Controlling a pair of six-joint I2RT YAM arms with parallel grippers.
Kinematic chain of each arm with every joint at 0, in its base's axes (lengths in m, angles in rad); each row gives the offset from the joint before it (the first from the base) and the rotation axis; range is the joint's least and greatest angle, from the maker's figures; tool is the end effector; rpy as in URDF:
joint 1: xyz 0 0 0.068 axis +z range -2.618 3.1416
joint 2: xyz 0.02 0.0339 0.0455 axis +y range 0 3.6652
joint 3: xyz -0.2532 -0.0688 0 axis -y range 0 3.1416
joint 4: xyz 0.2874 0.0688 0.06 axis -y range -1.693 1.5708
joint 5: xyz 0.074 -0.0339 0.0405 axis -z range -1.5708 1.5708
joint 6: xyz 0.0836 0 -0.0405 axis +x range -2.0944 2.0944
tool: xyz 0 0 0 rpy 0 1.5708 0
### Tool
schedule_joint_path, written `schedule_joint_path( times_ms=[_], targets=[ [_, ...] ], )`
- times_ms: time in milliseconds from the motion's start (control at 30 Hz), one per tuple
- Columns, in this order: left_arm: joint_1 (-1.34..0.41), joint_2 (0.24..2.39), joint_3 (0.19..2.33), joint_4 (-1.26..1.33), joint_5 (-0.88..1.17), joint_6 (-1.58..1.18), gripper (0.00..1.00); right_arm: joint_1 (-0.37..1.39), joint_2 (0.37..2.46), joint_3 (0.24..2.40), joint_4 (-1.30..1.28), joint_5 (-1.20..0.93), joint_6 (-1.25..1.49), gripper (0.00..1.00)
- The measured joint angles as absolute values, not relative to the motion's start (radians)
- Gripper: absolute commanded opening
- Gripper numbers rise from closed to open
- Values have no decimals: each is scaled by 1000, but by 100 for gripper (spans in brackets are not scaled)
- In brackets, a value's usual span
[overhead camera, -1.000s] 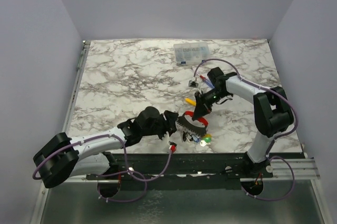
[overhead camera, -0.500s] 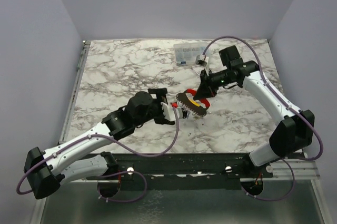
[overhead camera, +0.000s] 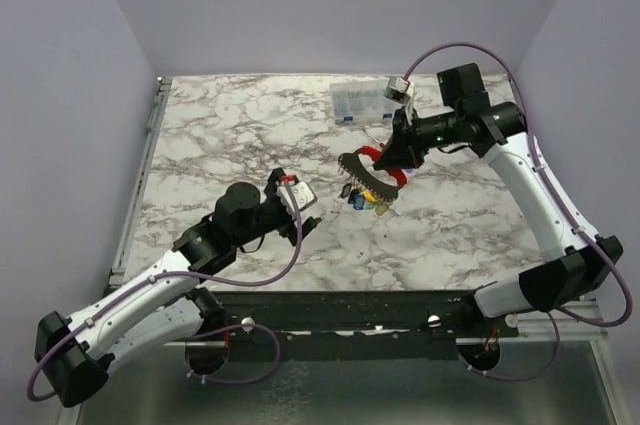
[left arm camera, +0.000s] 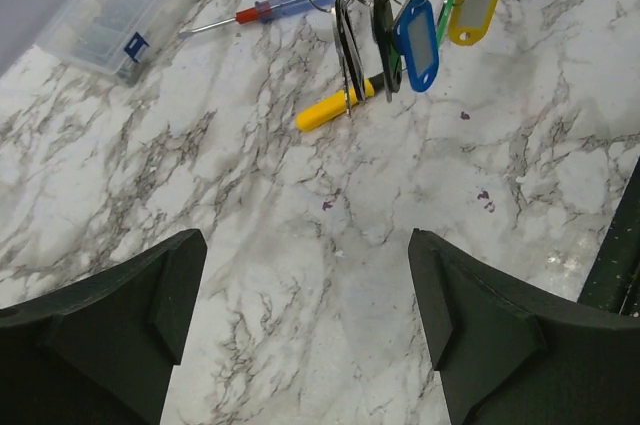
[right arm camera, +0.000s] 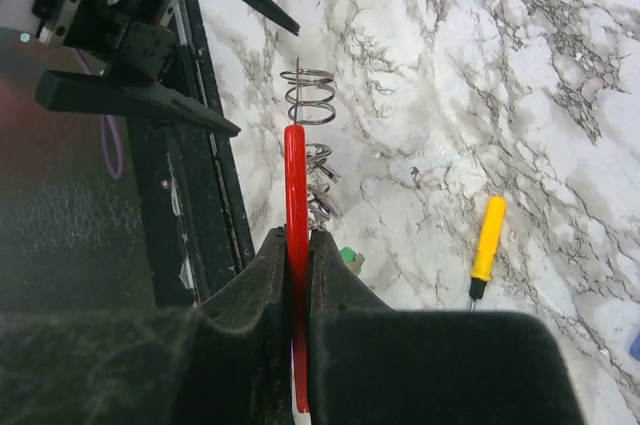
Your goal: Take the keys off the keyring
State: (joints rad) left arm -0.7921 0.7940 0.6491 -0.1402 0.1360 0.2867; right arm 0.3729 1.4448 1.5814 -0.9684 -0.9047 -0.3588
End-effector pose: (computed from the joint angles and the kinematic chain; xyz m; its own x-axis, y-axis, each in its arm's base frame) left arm 0.1928 -0.2116 0.2678 0.0358 0.3626 -0.9312 0.8200 0.5220 0.2348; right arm 0.3014 0.1885 0.3704 -0.3923 -0.3865 -0.8347 -0.9143 0.2636 0.3076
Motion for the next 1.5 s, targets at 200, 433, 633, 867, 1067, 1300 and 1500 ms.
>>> schedule_joint_path(
  times_ms=[200, 433, 633, 867, 1067, 1300, 1500],
  targets=[
    [-809, 824, 587, 2, 187, 215, 75, 376, 1436, 1606, -1058, -907, -427, 1],
    [-848, 883, 570, 187, 221, 190, 69, 400, 1423, 1627, -1105, -905, -446, 1],
    [-874, 946, 558, 276, 226, 189, 67, 434, 1407, 1630, -1105, -904, -442, 1],
    [-892, 1003, 558, 345, 226, 184, 64, 471, 1380, 1630, -1101, -902, -413, 1],
    [-899, 1039, 559, 391, 224, 177, 51, 480, 1364, 1630, -1100, -902, -399, 1],
    [-899, 1054, 565, 411, 218, 172, 25, 484, 1362, 1629, -1100, -900, -390, 1],
    [-899, 1052, 569, 417, 218, 183, 5, 484, 1361, 1629, -1097, -883, -366, 1]
  ],
)
